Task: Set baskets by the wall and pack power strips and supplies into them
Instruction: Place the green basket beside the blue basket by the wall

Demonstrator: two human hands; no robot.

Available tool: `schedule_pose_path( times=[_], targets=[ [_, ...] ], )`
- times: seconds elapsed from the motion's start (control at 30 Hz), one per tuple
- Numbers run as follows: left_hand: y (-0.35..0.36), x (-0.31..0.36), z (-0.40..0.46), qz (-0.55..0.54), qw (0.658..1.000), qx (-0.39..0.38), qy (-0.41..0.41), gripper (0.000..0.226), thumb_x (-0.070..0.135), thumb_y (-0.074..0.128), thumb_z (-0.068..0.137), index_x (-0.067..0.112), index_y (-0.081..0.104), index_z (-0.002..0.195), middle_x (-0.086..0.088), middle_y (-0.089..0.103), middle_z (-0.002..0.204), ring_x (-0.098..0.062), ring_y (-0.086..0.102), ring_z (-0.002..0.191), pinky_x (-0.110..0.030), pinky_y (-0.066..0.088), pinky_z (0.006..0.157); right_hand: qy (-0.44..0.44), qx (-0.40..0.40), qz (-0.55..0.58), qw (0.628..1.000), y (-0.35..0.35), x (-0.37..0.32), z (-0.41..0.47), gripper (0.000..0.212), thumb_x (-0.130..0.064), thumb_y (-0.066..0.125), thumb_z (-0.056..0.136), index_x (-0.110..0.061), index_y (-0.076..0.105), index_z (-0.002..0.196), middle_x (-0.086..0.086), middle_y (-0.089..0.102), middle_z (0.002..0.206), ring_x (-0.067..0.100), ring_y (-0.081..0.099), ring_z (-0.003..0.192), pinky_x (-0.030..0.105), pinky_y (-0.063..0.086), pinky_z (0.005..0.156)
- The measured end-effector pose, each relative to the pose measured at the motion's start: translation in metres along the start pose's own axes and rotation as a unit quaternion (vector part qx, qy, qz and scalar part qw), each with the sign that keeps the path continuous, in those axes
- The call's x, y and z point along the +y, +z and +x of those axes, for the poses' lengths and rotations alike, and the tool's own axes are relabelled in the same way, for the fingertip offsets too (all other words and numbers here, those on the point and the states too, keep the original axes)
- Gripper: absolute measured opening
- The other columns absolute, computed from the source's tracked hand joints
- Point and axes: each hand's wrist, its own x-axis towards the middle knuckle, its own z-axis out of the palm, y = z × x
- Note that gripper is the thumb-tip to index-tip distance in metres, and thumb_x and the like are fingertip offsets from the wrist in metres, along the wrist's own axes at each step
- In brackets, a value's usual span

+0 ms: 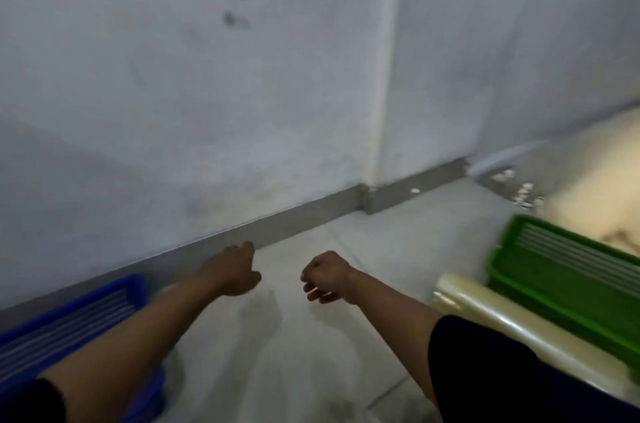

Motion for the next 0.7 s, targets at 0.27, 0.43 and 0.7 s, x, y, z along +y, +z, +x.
schedule_pose_path(
  times=[0.27, 0.43, 0.7],
  targets=[
    [0.011, 0.224, 0.038, -0.055, 0.973, -0.013, 0.225, 0.051, 0.039, 0.049, 0.092, 0.014, 0.038, 0.136, -0.015, 0.049, 0.138, -0.029, 0.050, 0.122, -0.038, 0.044, 0.101, 0.063, 0.252, -0.143, 0.955, -0.189, 0.113, -0.064, 0.027, -0.013, 0.053, 0.089, 0.003, 0.066, 0.107, 0.020, 0.070, 0.107, 0.033, 0.069, 0.093, 0.036, 0.054, 0.075],
    [0.059, 0.285, 0.041, -0.091, 0.952, -0.026, 0.292, 0.047, 0.038, 0.052, 0.090, 0.017, 0.043, 0.131, -0.011, 0.055, 0.130, -0.026, 0.054, 0.116, -0.039, 0.046, 0.097, 0.161, 0.322, -0.236, 0.903, -0.242, 0.209, -0.082, 0.025, -0.014, 0.055, 0.088, -0.004, 0.058, 0.111, 0.013, 0.063, 0.109, 0.029, 0.060, 0.102, 0.033, 0.050, 0.084],
    [0.105, 0.302, 0.058, -0.152, 0.945, -0.038, 0.286, 0.038, 0.031, 0.057, 0.089, 0.017, 0.050, 0.124, -0.008, 0.058, 0.123, -0.023, 0.058, 0.106, -0.032, 0.047, 0.090, 0.198, 0.325, -0.321, 0.867, -0.254, 0.285, -0.068, 0.018, -0.017, 0.050, 0.088, -0.016, 0.057, 0.104, 0.009, 0.065, 0.104, 0.027, 0.059, 0.097, 0.041, 0.046, 0.089]
  ],
)
